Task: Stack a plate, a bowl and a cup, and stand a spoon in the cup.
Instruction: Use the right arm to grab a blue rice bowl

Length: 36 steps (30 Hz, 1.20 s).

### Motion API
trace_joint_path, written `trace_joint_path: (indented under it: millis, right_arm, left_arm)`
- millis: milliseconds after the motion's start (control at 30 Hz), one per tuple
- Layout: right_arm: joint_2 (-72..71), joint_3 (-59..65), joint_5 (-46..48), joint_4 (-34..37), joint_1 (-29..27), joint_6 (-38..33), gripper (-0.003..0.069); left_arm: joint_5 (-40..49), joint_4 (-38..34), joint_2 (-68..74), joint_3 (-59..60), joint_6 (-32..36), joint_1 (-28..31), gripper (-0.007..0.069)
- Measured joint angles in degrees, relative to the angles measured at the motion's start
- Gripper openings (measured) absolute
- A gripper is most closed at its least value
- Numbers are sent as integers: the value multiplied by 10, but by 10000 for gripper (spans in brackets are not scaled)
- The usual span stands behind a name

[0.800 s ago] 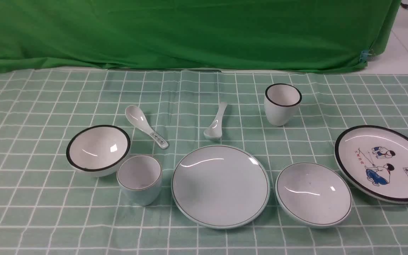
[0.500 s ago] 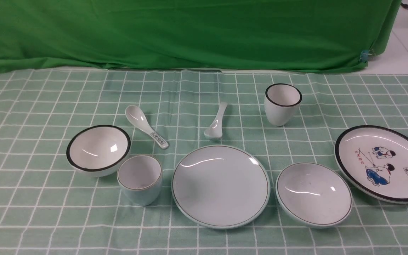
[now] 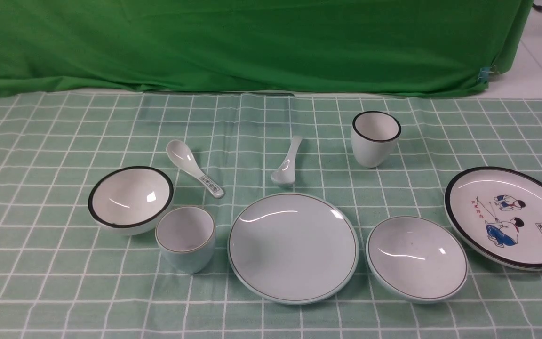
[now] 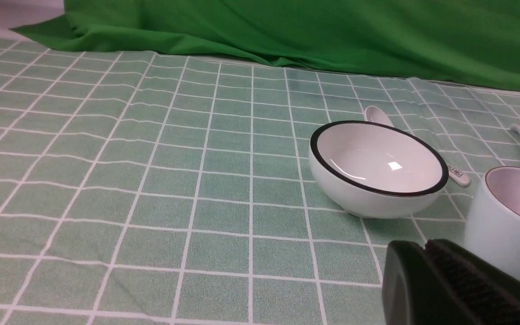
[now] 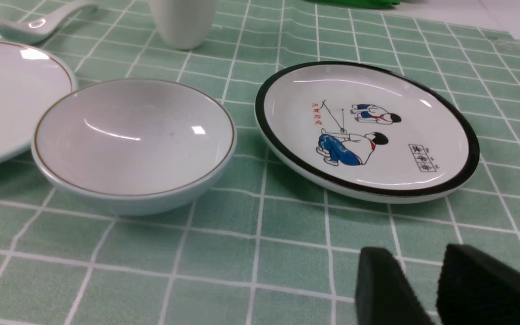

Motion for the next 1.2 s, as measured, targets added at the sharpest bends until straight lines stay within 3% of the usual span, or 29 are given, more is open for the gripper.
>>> trace_joint_path:
  millis: [100, 300, 500, 633, 800, 933, 1200]
  right_arm:
    - [0, 0, 0, 0, 0, 0, 234]
    - [0, 0, 0, 0, 0, 0, 234]
    - [0, 0, 0, 0, 0, 0, 237]
    - [0, 0, 0, 0, 0, 0, 241]
    - [0, 0, 0, 0, 0, 0, 241]
    - [0, 0, 0, 0, 0, 0, 241]
    - [0, 0, -1, 0, 0, 0, 241]
  left_arm:
    - [-38, -15, 0, 0, -14, 0, 17]
    - [-170, -167, 0, 0, -149, 0, 17]
    - [-226, -184, 0, 0, -197, 0, 17]
    - [-143, -138, 1, -55, -220, 0, 17]
    - [-6, -83, 106, -187, -139, -5, 17]
    - [83, -76, 249, -291, -16, -59, 17]
    - [126, -54, 467, -389, 21, -201, 17]
